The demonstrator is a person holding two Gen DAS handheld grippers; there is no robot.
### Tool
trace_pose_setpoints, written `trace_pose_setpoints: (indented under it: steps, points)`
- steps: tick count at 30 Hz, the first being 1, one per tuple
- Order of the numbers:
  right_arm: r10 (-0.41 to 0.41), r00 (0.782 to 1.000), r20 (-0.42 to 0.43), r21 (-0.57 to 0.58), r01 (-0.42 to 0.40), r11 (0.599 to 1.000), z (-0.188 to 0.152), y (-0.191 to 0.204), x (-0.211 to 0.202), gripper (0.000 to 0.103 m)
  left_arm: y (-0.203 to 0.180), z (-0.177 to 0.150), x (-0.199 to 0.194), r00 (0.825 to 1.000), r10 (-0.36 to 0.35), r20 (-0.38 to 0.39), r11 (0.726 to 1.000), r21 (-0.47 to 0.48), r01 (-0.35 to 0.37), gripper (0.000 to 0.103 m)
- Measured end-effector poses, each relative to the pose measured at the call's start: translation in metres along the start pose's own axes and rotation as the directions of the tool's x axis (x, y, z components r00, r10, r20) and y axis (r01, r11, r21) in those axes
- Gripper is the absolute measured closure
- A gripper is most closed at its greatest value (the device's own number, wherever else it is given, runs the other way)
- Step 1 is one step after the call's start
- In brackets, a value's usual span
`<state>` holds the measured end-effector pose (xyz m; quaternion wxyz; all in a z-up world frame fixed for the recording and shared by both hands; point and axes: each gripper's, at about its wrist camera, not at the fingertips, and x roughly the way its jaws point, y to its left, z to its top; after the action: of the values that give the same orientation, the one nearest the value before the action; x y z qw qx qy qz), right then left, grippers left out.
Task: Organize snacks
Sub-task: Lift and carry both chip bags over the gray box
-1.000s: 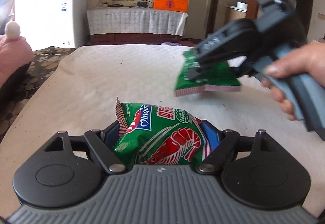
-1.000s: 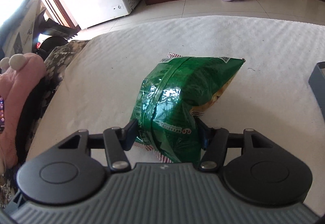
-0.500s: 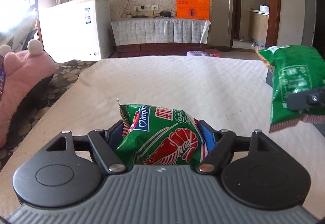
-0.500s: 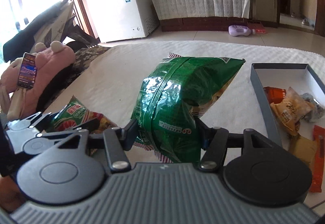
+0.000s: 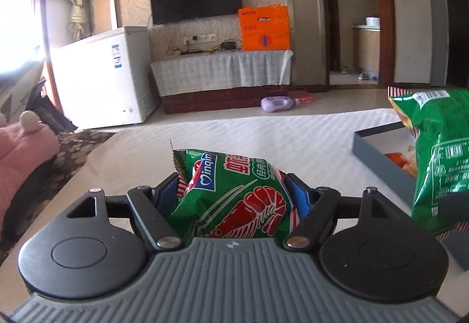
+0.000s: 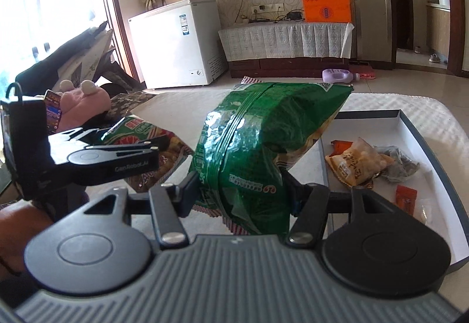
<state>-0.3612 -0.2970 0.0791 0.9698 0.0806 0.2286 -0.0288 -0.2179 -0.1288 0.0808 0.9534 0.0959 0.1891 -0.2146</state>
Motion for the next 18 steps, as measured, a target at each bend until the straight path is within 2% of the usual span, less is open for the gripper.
trace_pose_setpoints:
  steps: [7, 18]
  points:
    - [-0.044, 0.999, 0.000, -0.002, 0.044, 0.999, -0.006, -0.029, -0.016, 0.042, -0.033, 0.015, 0.012, 0.999, -0.047, 0.027, 0.997, 0.064, 0.045, 0.024]
    - [-0.067, 0.996, 0.062, -0.105, 0.073, 0.992, -0.007, -0.028, -0.036, 0.042, -0.069, 0.033, 0.029, 0.993, -0.102, 0.055, 0.992, 0.087, 0.097, 0.024]
